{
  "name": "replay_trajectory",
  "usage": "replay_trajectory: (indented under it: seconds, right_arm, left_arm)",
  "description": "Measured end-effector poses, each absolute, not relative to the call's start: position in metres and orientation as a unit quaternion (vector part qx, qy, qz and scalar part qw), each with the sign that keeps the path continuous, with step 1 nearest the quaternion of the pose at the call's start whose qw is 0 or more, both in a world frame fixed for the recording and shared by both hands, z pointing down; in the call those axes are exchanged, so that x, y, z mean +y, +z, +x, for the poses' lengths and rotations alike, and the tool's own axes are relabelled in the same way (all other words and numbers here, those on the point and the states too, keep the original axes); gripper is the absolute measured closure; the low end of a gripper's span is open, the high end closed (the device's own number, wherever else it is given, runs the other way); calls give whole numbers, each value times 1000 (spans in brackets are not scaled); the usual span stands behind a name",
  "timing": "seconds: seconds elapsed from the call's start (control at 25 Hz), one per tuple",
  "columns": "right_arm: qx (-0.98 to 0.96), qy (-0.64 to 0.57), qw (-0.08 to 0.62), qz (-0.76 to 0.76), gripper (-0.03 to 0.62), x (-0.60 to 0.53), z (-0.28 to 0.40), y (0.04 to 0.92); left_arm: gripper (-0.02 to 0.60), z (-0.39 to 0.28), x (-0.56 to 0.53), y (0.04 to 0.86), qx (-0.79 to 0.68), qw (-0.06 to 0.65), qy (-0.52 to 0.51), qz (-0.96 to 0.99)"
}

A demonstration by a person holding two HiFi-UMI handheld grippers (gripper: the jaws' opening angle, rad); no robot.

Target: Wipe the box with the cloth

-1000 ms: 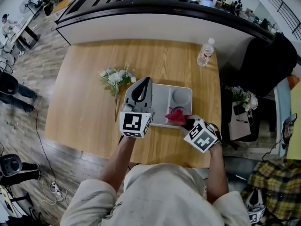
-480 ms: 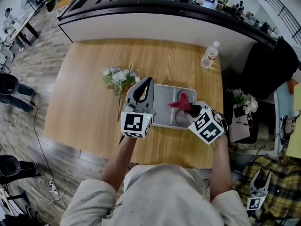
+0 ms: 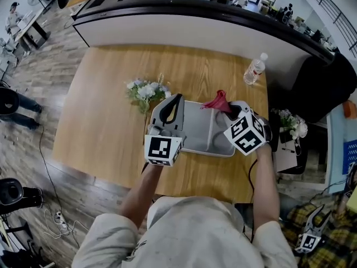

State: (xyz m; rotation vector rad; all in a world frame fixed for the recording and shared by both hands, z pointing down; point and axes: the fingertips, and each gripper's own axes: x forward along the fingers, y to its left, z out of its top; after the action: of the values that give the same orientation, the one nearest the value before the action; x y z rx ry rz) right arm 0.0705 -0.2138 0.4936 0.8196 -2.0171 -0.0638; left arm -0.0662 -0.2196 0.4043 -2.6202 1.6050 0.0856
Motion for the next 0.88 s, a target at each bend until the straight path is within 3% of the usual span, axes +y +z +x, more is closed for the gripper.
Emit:
replay_trajectory:
  seconds: [0.28, 0.88]
  right_arm:
    - [-806, -52, 488, 331, 526, -247, 58, 528]
    - [-773, 9, 567, 284, 526, -237, 45, 608]
  left_arm:
    - [568, -63, -215, 407, 512, 59, 25, -857]
    - [568, -76, -220, 425, 521, 40, 19, -852]
